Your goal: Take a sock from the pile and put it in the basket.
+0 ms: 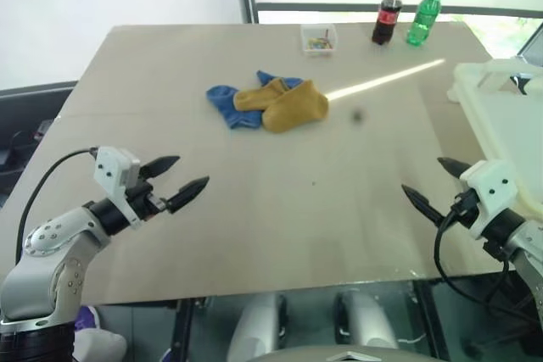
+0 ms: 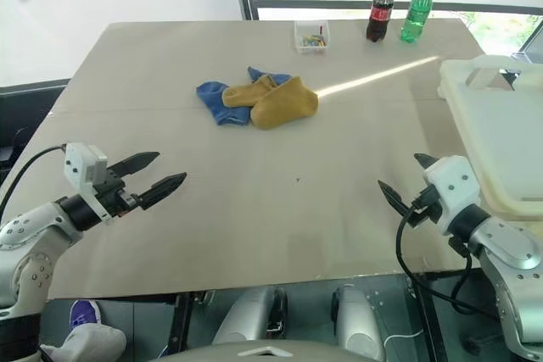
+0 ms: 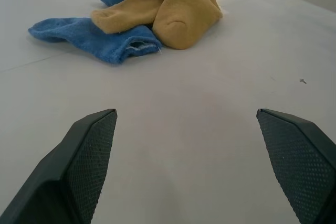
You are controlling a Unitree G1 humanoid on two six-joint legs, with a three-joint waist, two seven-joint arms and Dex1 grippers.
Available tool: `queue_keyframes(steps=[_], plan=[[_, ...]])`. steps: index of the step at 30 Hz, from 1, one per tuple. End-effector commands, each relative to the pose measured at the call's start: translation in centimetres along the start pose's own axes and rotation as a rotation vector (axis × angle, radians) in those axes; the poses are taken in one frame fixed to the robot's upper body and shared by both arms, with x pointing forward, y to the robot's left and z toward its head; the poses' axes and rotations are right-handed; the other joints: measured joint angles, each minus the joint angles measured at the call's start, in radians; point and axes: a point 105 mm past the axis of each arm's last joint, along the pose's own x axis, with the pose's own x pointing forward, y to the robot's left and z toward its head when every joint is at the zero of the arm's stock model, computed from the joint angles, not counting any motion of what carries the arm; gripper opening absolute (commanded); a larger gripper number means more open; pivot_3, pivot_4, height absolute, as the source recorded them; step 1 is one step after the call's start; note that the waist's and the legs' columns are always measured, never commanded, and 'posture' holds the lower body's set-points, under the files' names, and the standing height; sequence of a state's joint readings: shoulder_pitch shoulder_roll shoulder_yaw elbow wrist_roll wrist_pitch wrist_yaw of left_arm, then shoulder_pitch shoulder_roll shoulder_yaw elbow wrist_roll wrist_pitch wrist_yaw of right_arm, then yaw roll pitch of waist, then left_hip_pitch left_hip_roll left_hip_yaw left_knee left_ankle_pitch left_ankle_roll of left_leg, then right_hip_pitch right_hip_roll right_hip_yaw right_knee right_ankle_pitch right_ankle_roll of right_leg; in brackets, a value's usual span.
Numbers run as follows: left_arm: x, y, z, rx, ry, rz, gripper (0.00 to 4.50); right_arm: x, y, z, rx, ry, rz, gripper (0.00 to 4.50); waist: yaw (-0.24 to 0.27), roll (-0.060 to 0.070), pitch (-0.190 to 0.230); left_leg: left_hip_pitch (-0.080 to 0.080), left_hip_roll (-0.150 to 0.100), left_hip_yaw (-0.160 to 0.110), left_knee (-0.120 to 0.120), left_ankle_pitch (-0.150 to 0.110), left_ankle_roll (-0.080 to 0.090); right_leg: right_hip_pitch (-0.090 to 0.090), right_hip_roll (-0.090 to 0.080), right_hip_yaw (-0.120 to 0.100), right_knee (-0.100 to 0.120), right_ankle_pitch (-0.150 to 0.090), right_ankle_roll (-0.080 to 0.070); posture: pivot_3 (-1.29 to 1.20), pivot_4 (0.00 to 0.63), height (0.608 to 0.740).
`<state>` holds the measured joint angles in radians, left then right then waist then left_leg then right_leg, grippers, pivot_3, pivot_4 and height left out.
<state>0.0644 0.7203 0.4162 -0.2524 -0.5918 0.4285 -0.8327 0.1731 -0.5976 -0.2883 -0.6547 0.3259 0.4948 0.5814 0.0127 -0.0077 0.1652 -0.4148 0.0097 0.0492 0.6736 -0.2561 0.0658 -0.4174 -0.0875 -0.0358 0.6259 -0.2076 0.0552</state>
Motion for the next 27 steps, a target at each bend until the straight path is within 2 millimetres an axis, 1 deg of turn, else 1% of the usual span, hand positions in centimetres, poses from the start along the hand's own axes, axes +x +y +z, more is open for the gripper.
queue_keyframes(steps=[1, 4, 7, 10, 11, 14, 17, 18, 20, 21, 23, 25, 27], plan=[[0.0, -0.5, 1.3, 0.029, -0.041, -0.012, 4.5, 0.1, 0.3, 1.8, -0.037, -0.054, 0.006, 4.46, 0.001, 0.0, 0.0, 0.0, 0.0, 0.0, 0.0, 0.0, 0.0, 0.0, 0.0, 0.0, 0.0, 0.0, 0.0, 0.0, 0.15, 0.732], [0.7, -1.0, 1.9, 0.018, -0.077, -0.028, 4.5, 1.3, 0.6, 2.1, -0.028, -0.066, 0.013, 4.46, 0.0, 0.0, 0.0, 0.0, 0.0, 0.0, 0.0, 0.0, 0.0, 0.0, 0.0, 0.0, 0.0, 0.0, 0.0, 0.0, 0.15, 0.732], [0.9, -1.3, 2.1, 0.017, -0.087, -0.034, 4.5, 2.6, 0.7, 2.3, -0.002, -0.074, 0.016, 4.46, -0.001, 0.0, 0.0, 0.0, 0.0, 0.0, 0.0, 0.0, 0.0, 0.0, 0.0, 0.0, 0.0, 0.0, 0.0, 0.0, 0.15, 0.732], [1.1, -1.9, 2.3, 0.026, -0.098, -0.056, 4.5, 4.3, 0.7, 2.4, 0.003, -0.05, 0.007, 4.46, -0.001, 0.0, 0.0, 0.0, 0.0, 0.0, 0.0, 0.0, 0.0, 0.0, 0.001, 0.0, 0.0, 0.0, 0.0, 0.0, 0.15, 0.732], [1.2, -2.1, 2.4, 0.026, -0.104, -0.059, 4.5, 5.3, 0.7, 2.4, 0.005, -0.043, 0.006, 4.46, -0.001, -0.001, 0.0, 0.0, 0.0, 0.0, 0.0, 0.0, 0.0, 0.0, 0.0, 0.001, 0.0, 0.0, 0.0, 0.0, 0.15, 0.732], [1.6, -2.6, 2.8, 0.033, -0.125, -0.076, 4.5, 9.1, 0.7, 2.7, 0.009, -0.042, 0.016, 4.46, -0.004, -0.001, 0.0, 0.0, 0.0, 0.001, 0.0, 0.001, -0.001, 0.0, 0.001, 0.001, 0.0, 0.0, 0.0, 0.0, 0.15, 0.732], [2.0, -3.6, 3.3, 0.033, -0.152, -0.1, 4.5, 15.2, 0.7, 3.7, 0.056, -0.056, 0.014, 4.46, -0.008, -0.001, 0.0, 0.0, -0.001, 0.0, 0.001, 0.001, -0.001, -0.001, 0.002, 0.001, 0.001, 0.0, -0.001, 0.0, 0.15, 0.732], [2.1, -3.7, 3.5, 0.031, -0.16, -0.103, 4.5, 16.8, 0.8, 4.1, 0.079, -0.055, 0.015, 4.46, -0.024, -0.001, 0.0, 0.0, 0.0, 0.0, 0.001, 0.002, -0.003, 0.0, 0.002, 0.001, 0.001, 0.0, 0.0, 0.0, 0.15, 0.732], [2.2, -4.2, 3.8, 0.032, -0.18, -0.103, 4.5, 20.5, 0.7, 4.8, 0.161, -0.061, 0.002, 4.46, -0.029, -0.002, 0.001, 0.0, -0.001, 0.001, 0.001, 0.003, -0.004, 0.0, 0.003, 0.002, 0.002, 0.001, 0.0, 0.0, 0.15, 0.732], [2.3, -4.4, 3.9, 0.033, -0.187, -0.1, 4.5, 21.8, 0.9, 4.9, 0.195, -0.06, 0.0, 4.46, -0.034, -0.002, 0.001, 0.0, -0.001, 0.001, 0.001, 0.003, -0.004, 0.0, 0.003, 0.002, 0.002, 0.001, 0.001, 0.0, 0.15, 0.732], [2.3, -4.7, 3.9, 0.032, -0.193, -0.095, 4.5, 23.2, 1.0, 5.1, 0.218, -0.064, -0.001, 4.46, -0.031, -0.002, 0.001, 0.0, -0.001, 0.0, -0.001, 0.003, -0.004, -0.001, 0.003, 0.002, 0.002, 0.003, 0.003, 0.0, 0.15, 0.732], [2.2, -4.9, 3.8, 0.025, -0.198, -0.088, 4.5, 24.5, 1.6, 5.5, 0.251, -0.063, 0.013, 4.46, -0.026, -0.002, 0.001, 0.0, -0.001, -0.001, -0.001, 0.003, -0.005, 0.0, 0.003, 0.0, 0.001, 0.003, 0.003, 0.0, 0.15, 0.732], [2.0, -5.1, 3.6, 0.02, -0.2, -0.079, 4.5, 25.4, 2.1, 5.1, 0.259, -0.035, 0.009, 4.46, -0.029, -0.002, 0.001, -0.001, -0.002, -0.001, -0.004, 0.003, -0.005, -0.001, 0.002, 0.0, 0.0, 0.003, 0.003, 0.0, 0.15, 0.732]])
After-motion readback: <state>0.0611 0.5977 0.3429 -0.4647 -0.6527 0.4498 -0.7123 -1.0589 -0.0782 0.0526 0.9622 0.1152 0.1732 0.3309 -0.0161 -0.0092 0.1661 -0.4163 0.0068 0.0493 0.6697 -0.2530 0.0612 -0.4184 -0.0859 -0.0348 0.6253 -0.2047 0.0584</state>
